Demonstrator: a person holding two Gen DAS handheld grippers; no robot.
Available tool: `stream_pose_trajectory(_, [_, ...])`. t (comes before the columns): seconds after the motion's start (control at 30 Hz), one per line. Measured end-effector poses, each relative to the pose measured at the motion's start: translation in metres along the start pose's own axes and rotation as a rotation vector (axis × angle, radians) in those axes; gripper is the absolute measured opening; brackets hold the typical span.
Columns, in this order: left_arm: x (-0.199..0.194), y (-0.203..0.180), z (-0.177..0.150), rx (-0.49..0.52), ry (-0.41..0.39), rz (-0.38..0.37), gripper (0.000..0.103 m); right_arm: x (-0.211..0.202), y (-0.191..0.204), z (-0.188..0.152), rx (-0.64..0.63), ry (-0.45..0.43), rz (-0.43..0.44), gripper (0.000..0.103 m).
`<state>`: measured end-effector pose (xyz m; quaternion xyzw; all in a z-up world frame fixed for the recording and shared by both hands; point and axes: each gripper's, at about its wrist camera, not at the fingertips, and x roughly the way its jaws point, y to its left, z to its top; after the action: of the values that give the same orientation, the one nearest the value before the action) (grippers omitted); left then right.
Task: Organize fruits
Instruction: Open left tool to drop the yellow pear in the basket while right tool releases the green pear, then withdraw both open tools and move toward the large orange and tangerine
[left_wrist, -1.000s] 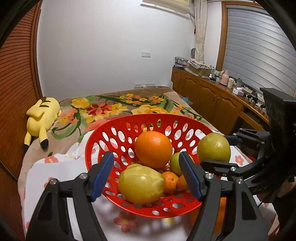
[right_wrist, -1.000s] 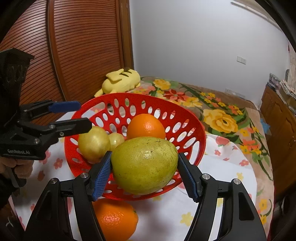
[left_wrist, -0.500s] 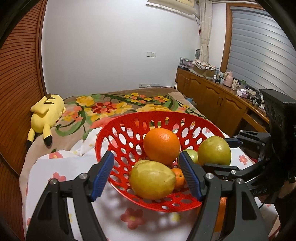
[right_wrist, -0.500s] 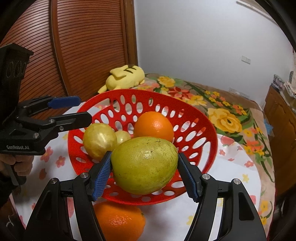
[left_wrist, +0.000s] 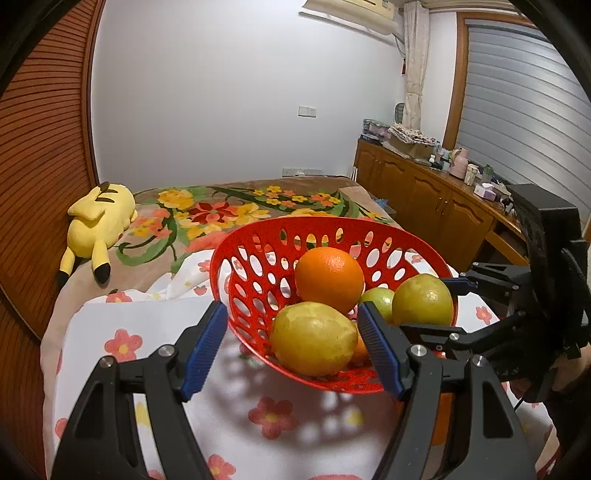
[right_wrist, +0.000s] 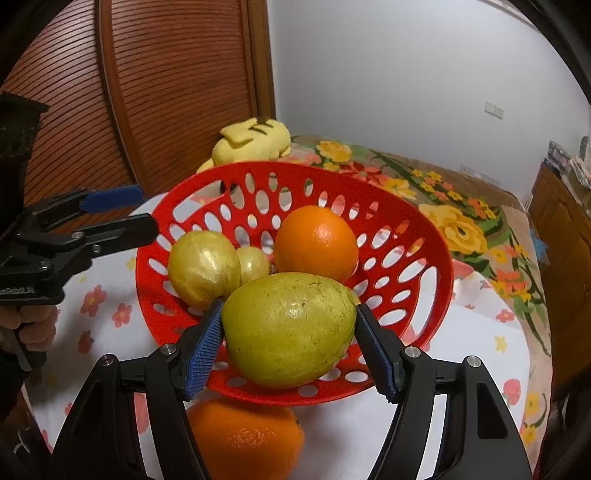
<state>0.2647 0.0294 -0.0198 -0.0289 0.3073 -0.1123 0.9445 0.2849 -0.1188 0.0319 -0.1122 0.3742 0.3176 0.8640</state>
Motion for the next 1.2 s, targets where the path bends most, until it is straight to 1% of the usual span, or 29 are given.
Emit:
stream_pose_trajectory(0.13, [-0.011, -0.004, -0.001, 0.005, -0.011, 0.003, 0.073, -0.004, 0.003, -0.001, 0.0, 0.002, -0.017, 0.072])
stream_pose_trajectory(0.27, [-0.021, -0.011, -0.001, 0.017, -0.021, 0.01, 0.073, -0.016, 0.002, 0.003, 0.021, -0.038, -0.013, 0.072])
stream_pose_trajectory(0.37, [-0.028, -0.014, -0.001, 0.025, -0.03, 0.013, 0.073, -0.026, 0.002, 0.005, 0.026, -0.051, -0.019, 0.072])
stream_pose_trajectory(0.57, [-0.037, -0.02, -0.006, 0.029, -0.037, 0.006, 0.073, -0.052, 0.005, -0.002, 0.023, -0.086, -0.027, 0.072])
stream_pose_trajectory(0.9, [-0.057, -0.042, -0.018, 0.057, -0.047, -0.015, 0.073, -0.1, 0.019, -0.039, 0.036, -0.129, -0.06, 0.072])
stream_pose_trajectory(1.2, [-0.072, -0.055, -0.029, 0.084, -0.044, -0.02, 0.073, -0.114, 0.027, -0.071, 0.07, -0.133, -0.053, 0.072])
